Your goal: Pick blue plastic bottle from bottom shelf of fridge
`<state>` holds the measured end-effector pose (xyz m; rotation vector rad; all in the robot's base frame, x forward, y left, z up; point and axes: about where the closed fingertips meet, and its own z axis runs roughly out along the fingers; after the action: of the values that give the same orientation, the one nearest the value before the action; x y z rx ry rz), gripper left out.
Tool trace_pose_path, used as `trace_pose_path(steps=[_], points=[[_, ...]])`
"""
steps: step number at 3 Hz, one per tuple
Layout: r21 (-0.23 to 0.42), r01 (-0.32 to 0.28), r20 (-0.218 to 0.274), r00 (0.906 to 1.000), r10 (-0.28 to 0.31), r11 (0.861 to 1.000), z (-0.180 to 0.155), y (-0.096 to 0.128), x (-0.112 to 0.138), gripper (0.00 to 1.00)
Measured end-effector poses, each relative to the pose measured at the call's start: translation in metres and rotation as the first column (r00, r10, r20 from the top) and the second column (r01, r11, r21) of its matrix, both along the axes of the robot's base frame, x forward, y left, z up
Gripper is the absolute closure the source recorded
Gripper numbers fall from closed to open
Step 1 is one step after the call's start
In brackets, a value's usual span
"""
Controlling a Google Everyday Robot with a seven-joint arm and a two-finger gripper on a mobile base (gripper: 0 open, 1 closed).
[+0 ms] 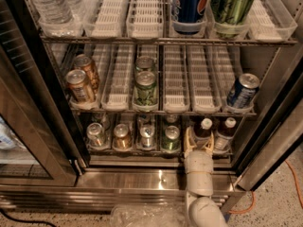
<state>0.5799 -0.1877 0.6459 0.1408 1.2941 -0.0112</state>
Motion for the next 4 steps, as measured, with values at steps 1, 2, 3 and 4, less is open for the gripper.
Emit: trace_pose_path(steps=[1, 2, 3, 4], points=[[-0.003, 0.018, 0.050, 0.9986, -0.018, 1.000, 0.004, -0.003, -0.007, 1.00], [-0.039, 0.032, 0.086, 0.9959, -0.029, 0.999, 0.020, -0.002, -0.015, 1.00], [-0.086, -0.004, 0.091, 0.9958, 0.012, 0.996, 0.044, 0.000, -0.021, 1.00], [-0.147, -0.053, 0.066, 0.9959, 0.063, 0.988, 0.056, 0.003, -0.029, 1.00]])
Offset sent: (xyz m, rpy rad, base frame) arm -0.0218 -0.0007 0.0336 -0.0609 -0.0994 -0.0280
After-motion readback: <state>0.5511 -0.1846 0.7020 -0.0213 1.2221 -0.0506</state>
